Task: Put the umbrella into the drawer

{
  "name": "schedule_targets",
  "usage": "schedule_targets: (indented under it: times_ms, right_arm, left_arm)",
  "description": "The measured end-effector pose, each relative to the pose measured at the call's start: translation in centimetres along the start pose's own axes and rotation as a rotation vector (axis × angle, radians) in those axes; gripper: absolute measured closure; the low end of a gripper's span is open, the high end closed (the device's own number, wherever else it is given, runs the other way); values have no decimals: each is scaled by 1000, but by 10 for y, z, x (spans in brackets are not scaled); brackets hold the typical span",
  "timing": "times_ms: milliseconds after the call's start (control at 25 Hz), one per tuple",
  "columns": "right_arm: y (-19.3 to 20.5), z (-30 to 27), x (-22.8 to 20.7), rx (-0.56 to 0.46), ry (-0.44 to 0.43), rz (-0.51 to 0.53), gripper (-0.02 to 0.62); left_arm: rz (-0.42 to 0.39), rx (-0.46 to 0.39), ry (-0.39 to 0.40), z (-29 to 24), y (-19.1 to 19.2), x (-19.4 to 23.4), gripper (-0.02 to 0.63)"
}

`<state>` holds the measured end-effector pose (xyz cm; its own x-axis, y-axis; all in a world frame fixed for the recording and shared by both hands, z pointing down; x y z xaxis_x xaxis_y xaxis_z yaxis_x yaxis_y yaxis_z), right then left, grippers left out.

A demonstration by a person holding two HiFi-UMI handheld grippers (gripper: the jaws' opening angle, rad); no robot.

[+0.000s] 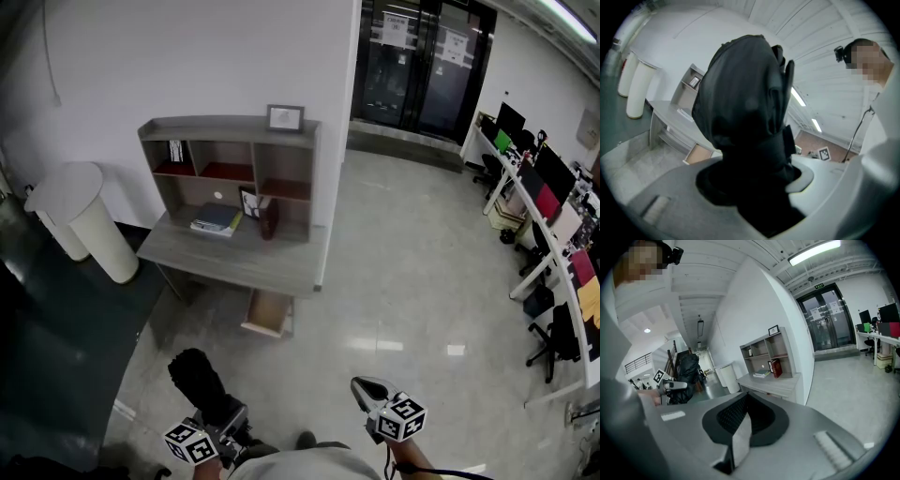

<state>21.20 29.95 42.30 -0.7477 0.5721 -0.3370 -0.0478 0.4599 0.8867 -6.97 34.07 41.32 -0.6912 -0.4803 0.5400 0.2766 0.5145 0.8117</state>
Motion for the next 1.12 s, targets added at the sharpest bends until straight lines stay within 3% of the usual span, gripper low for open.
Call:
schedule_targets:
  times_ms: [480,840,1120]
  right_arm:
    - [15,-13,-14,51,-6,-25,591]
    - [-3,-60,-23,48,49,-41,590]
    - [-26,-123,-16,34,85,-55,589]
  left_arm:
    - [-18,30,-24,-17,7,6,364]
    - [-4,46,25,-41,-25,53,364]
    - [6,75,73,-61,-64,115,364]
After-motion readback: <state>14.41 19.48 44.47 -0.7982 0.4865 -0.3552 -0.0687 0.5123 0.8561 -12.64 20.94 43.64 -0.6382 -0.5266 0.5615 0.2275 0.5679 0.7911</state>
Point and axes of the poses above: the fingertips, and each gripper's own axes: z backward along the fingers, x to its left, y out of its underside, the point moved 1 cm from there along z, backward along the fingers, and after that the axes turned 1 degree about -y, right-handed, at the moved point
